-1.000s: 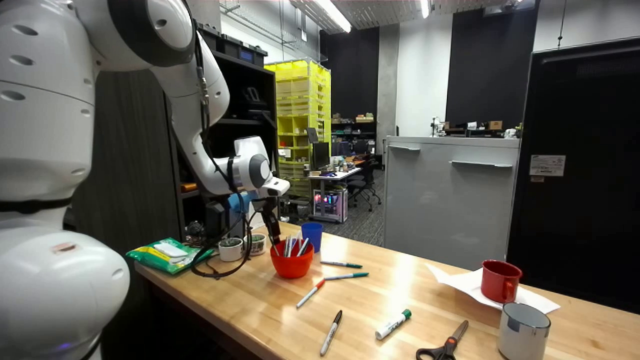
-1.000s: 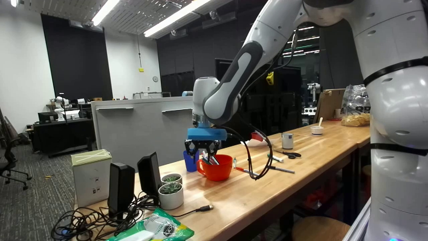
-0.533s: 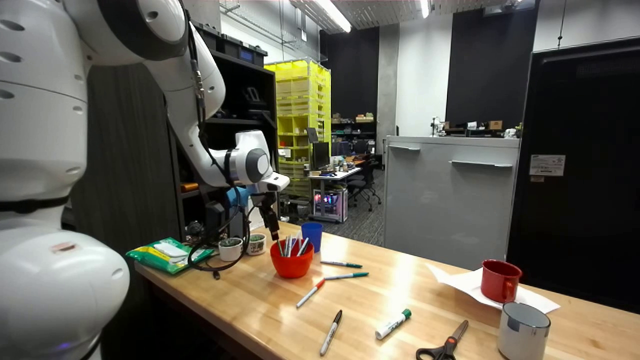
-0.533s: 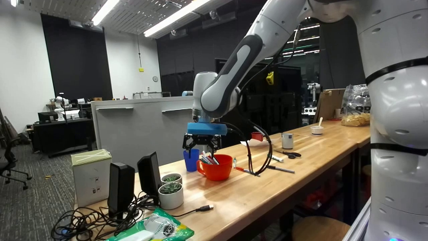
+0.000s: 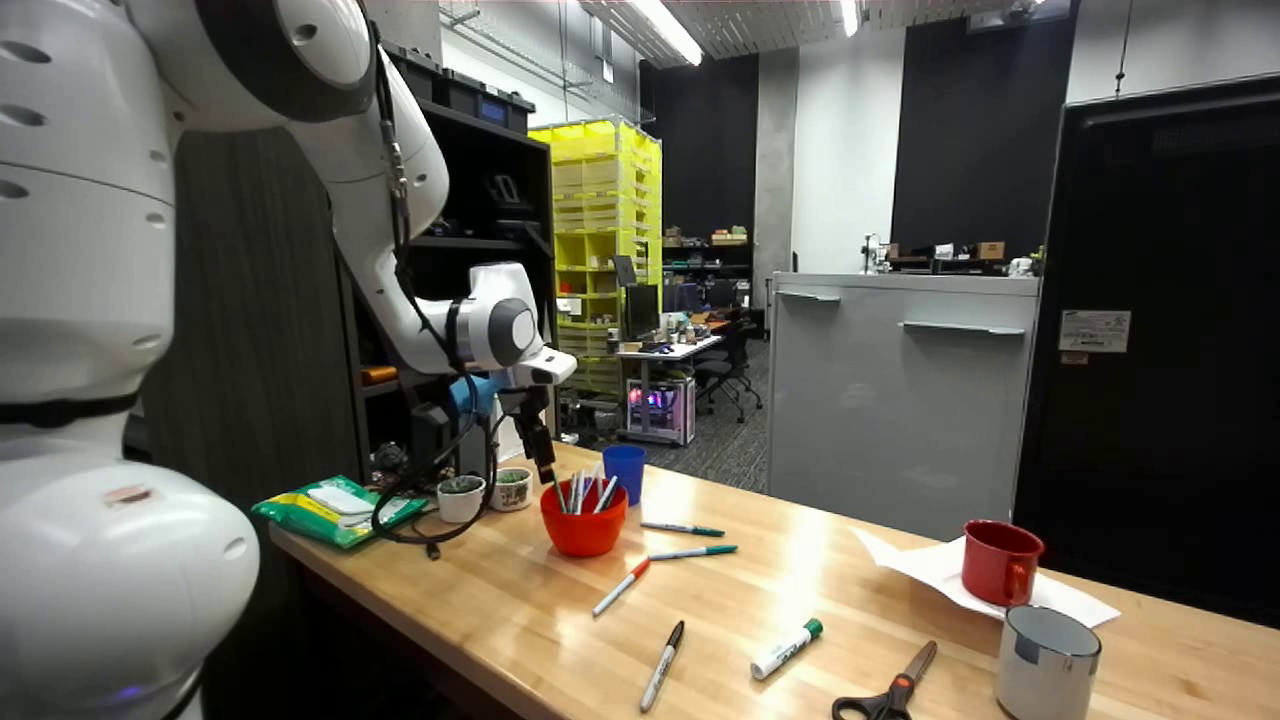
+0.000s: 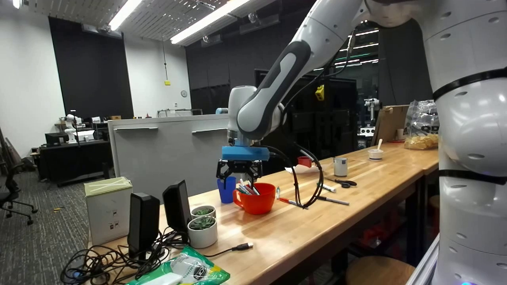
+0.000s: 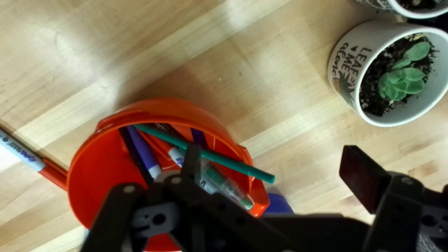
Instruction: Remove one pencil from the cup, then put the cup upright
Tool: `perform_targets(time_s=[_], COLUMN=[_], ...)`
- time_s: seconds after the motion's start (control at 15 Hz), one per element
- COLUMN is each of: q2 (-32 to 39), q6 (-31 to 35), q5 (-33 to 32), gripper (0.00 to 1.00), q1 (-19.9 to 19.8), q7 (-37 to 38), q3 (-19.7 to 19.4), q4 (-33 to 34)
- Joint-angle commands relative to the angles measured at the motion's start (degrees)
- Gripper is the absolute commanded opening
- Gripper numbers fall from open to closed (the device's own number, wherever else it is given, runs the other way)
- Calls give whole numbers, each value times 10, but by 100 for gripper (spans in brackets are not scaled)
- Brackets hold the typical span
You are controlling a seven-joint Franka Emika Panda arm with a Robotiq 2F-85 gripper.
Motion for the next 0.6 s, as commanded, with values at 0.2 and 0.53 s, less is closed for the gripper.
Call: perform_targets(time_s=[0.2,0.53], q2=[-2,7], q6=[-2,1], q5=[16,14], gripper=[100,100], q1=[-4,-3], q7=[-18,-18], q3=[7,6], q4=[-4,-2])
